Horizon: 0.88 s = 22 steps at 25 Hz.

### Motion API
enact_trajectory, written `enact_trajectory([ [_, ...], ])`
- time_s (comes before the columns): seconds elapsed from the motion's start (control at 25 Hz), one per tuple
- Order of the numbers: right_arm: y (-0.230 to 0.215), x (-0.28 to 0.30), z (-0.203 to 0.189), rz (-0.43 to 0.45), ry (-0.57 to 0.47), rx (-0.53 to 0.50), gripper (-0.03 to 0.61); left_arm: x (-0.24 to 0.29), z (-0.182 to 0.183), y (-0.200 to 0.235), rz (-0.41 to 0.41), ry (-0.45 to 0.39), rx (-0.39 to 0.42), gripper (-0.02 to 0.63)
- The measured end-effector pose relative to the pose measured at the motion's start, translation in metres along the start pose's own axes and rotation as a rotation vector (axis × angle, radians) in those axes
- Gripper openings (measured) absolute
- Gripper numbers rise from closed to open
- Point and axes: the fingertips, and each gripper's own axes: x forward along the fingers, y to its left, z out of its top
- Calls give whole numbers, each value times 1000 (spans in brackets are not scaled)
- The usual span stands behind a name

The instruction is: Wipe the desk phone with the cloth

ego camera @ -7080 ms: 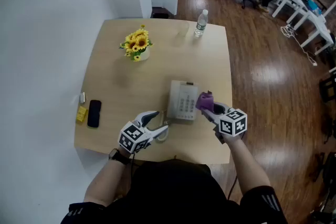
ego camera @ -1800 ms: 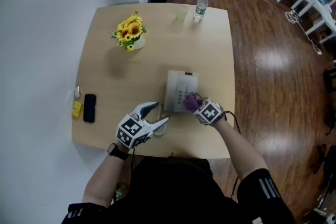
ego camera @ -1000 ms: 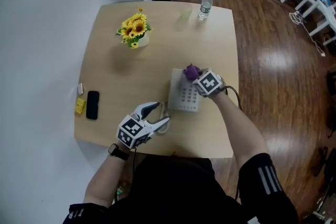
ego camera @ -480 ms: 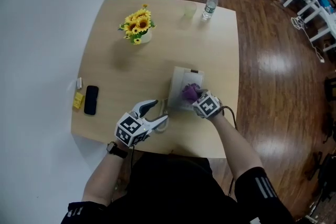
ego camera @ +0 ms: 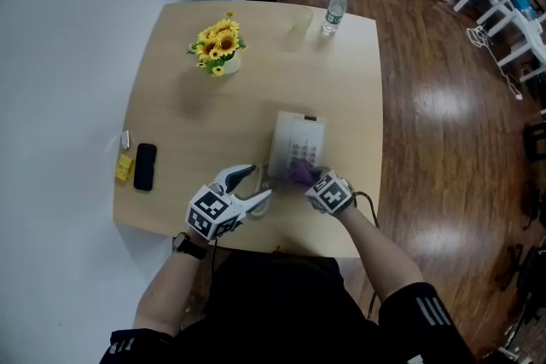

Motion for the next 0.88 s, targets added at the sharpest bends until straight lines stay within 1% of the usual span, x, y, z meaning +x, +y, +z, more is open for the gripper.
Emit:
enact_trajectory([
  [0.12,-46,-13,45,-71,-99,57,153,-2,-3,1,10,3,-6,275],
  [0.2,-76,-21,78,-107,-135,84,153,-4,-4,1,16,2,-11,275],
  [0.28,-100,-23,104,-137,-139,95,153,-6,-5,2,24,2,-15,275],
  [0.4,-127,-19,125,-191,-91,93,153,-9,-7,4,37,3,-23,275],
  [0.48,-135,-12,127,-213,-38,78,153,-11,-9,5,47,4,-31,275],
  [0.6,-132,0,116,-212,15,63,153,-15,-12,8,58,2,-43,275],
  [0.76,-115,8,95,-180,11,58,153,-18,-17,12,62,2,-50,275],
  [0.88,-91,13,77,-147,7,40,153,-16,-16,12,56,0,-46,275],
])
